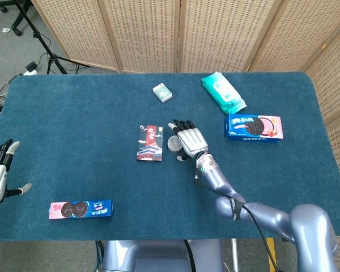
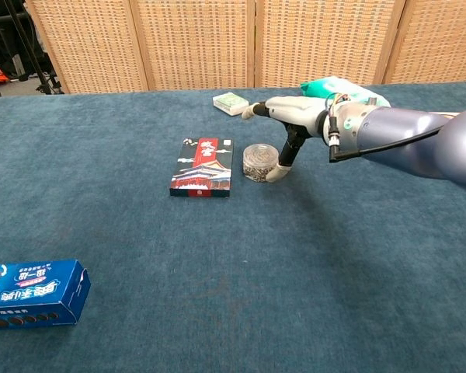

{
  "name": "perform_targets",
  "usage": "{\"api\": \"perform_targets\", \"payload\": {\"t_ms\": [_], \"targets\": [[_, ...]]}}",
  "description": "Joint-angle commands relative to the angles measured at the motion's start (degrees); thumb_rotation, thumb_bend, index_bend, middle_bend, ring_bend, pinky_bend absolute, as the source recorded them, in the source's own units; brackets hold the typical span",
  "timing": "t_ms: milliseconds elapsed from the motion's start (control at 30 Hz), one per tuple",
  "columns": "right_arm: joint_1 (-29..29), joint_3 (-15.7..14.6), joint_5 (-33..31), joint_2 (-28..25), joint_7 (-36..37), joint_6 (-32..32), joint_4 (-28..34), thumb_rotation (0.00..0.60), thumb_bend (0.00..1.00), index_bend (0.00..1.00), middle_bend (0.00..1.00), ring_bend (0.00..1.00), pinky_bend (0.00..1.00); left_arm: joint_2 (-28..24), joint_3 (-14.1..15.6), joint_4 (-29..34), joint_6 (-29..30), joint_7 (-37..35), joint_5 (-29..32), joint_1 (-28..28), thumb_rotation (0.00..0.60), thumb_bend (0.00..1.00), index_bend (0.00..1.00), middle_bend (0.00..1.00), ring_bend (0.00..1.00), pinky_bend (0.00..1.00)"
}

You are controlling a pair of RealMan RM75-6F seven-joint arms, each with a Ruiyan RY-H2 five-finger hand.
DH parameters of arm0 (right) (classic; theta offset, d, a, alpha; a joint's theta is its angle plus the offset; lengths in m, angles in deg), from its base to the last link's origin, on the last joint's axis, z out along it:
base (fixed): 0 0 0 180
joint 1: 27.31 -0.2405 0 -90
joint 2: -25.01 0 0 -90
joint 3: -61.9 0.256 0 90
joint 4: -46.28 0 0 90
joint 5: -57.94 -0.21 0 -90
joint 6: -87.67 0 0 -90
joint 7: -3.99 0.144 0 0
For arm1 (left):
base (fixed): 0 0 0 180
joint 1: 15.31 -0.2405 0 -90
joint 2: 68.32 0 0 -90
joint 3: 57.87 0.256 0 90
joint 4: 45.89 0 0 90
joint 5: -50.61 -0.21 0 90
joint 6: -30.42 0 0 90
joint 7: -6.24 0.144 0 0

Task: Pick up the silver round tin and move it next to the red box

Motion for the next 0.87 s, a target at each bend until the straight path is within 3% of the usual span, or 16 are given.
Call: {"api": "perform_targets", "payload": {"t_ms": [33,200,267,367,433,533,667,867], "targets": [[0.35,-0.46,-1.79,-3.44,-2.74,-1.68,5.39,0.600,0.00,0.00,0.00,0.00,0.00,-0.04,0.09,0.12,0.13,-0.08,-0.21,-0.04,0.600,0.00,0.00,0.00,0.00,0.00],[4.64,-1.98,5.23,-12.02,-4.49,-11.01,19.99,0.600,0.00,0.00,0.00,0.00,0.00,-0.46,0.50,0.41,1.22,-1.23,-1.55,-0.59,0.600,0.00,0.00,0.00,0.00,0.00],[9.15,-4.43,11.73,-16.74,-2.71,-16.61,26.34,0.600,0.00,0.00,0.00,0.00,0.00,-0.63,0.66,0.34,1.82,-1.89,-2.21,-0.87,0.600,0.00,0.00,0.00,0.00,0.00],[16.27,-9.03,21.44,-22.12,0.95,-25.48,31.04,0.600,0.00,0.00,0.00,0.00,0.00,0.24,0.37,-0.62,4.75,-2.93,-3.98,-1.61,0.600,0.00,0.00,0.00,0.00,0.00],[22.02,-13.13,29.70,-25.18,5.88,-32.95,30.58,0.600,0.00,0.00,0.00,0.00,0.00,0.88,0.87,-1.47,6.20,-3.23,-5.31,-2.24,0.600,0.00,0.00,0.00,0.00,0.00],[28.44,-16.49,35.28,-27.37,13.55,-40.80,26.66,0.600,0.00,0.00,0.00,0.00,0.00,0.70,1.74,-1.35,6.30,-2.56,-6.29,-2.57,0.600,0.00,0.00,0.00,0.00,0.00],[36.79,-18.53,34.82,-28.50,19.91,-48.77,18.71,0.600,0.00,0.00,0.00,0.00,0.00,1.59,2.57,-1.74,6.39,0.38,-7.47,-2.52,0.600,0.00,0.00,0.00,0.00,0.00],[41.21,-18.84,35.87,-27.63,21.47,-52.30,14.71,0.600,0.00,0.00,0.00,0.00,0.00,2.65,2.43,-2.23,6.99,1.38,-7.42,-2.67,0.600,0.00,0.00,0.00,0.00,0.00]]}}
